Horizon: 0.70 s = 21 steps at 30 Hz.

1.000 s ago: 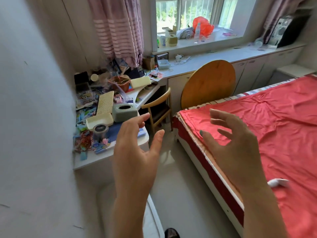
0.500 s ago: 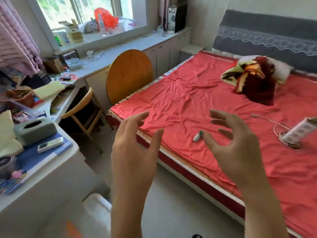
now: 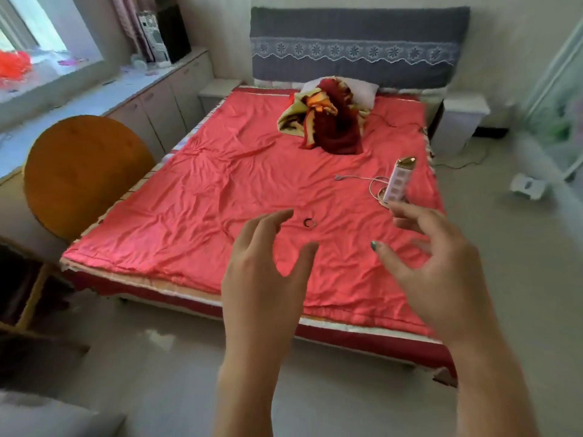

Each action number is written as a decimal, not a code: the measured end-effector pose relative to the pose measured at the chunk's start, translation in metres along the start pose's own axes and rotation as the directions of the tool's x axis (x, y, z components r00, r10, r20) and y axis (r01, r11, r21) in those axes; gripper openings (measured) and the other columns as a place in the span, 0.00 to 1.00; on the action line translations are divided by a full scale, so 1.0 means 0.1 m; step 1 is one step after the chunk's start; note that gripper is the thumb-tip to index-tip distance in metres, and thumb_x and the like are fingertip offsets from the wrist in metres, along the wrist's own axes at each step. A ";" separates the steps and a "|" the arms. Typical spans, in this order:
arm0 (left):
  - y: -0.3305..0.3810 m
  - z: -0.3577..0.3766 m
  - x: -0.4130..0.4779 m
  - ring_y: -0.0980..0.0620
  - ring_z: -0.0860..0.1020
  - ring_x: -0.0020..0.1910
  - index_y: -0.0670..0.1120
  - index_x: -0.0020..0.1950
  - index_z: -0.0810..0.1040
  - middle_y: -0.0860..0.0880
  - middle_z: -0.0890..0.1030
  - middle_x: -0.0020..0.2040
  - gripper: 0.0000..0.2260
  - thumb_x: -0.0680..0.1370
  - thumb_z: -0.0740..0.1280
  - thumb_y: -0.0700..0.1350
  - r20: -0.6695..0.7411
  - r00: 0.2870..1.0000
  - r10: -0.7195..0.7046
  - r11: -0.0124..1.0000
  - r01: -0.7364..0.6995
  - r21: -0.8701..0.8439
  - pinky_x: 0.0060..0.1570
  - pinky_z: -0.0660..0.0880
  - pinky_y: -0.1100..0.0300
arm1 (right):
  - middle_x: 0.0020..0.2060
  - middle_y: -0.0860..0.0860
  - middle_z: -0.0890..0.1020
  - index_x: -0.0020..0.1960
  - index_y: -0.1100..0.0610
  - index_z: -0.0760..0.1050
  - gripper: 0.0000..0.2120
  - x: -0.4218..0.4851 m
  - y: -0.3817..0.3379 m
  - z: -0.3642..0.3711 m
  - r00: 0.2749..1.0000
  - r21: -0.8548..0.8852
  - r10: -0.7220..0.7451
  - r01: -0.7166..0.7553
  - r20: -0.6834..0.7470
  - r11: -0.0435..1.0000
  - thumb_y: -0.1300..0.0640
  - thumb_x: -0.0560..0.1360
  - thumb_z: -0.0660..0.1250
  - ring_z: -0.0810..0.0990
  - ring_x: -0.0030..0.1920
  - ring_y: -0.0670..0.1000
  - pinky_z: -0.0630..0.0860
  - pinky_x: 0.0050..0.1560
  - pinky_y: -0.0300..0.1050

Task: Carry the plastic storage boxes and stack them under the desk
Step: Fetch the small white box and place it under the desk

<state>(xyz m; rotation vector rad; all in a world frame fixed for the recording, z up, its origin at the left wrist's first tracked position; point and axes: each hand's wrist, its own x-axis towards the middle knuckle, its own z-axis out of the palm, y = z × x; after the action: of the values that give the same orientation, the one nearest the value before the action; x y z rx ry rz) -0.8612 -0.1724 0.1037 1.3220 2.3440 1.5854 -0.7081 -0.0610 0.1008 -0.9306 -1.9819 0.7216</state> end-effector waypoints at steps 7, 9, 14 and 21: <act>0.77 1.37 -0.01 0.58 0.76 0.58 0.56 0.61 0.75 0.61 0.76 0.57 0.18 0.73 0.71 0.53 0.223 0.970 0.101 0.993 -0.111 0.033 0.53 0.71 0.61 | 0.56 0.40 0.76 0.62 0.44 0.74 0.23 0.21 1.03 -1.24 0.980 -0.252 0.190 -0.169 0.060 0.953 0.52 0.68 0.75 0.75 0.56 0.40 0.70 0.57 0.37; 0.98 1.78 -0.06 0.59 0.76 0.58 0.57 0.61 0.75 0.62 0.76 0.56 0.18 0.73 0.71 0.55 0.316 0.941 0.125 0.985 -0.156 0.075 0.49 0.67 0.64 | 0.56 0.39 0.75 0.63 0.44 0.74 0.24 0.18 1.31 -1.60 0.962 -0.314 0.256 -0.215 0.097 0.925 0.50 0.68 0.74 0.75 0.57 0.41 0.69 0.54 0.37; 1.53 2.67 -0.24 0.61 0.75 0.55 0.59 0.61 0.74 0.63 0.76 0.57 0.19 0.72 0.70 0.57 0.533 0.820 0.211 0.960 -0.276 0.044 0.43 0.68 0.63 | 0.54 0.41 0.77 0.59 0.44 0.76 0.21 0.00 1.84 -2.44 0.910 -0.410 0.412 -0.357 0.049 0.839 0.50 0.68 0.75 0.76 0.55 0.42 0.69 0.51 0.38; 2.25 3.56 -0.49 0.59 0.76 0.56 0.59 0.62 0.74 0.61 0.76 0.57 0.19 0.72 0.70 0.57 0.661 0.642 0.389 0.895 -0.435 -0.104 0.45 0.70 0.61 | 0.51 0.37 0.74 0.60 0.43 0.75 0.21 -0.38 2.18 -3.32 0.834 -0.409 0.512 -0.548 -0.205 0.730 0.49 0.69 0.74 0.74 0.55 0.38 0.64 0.48 0.32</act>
<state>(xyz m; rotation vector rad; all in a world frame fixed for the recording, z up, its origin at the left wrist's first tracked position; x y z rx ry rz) -0.5309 0.0930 0.0843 2.1160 1.7167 0.8247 -0.3352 0.0806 0.0899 -1.8387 -1.8468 0.5056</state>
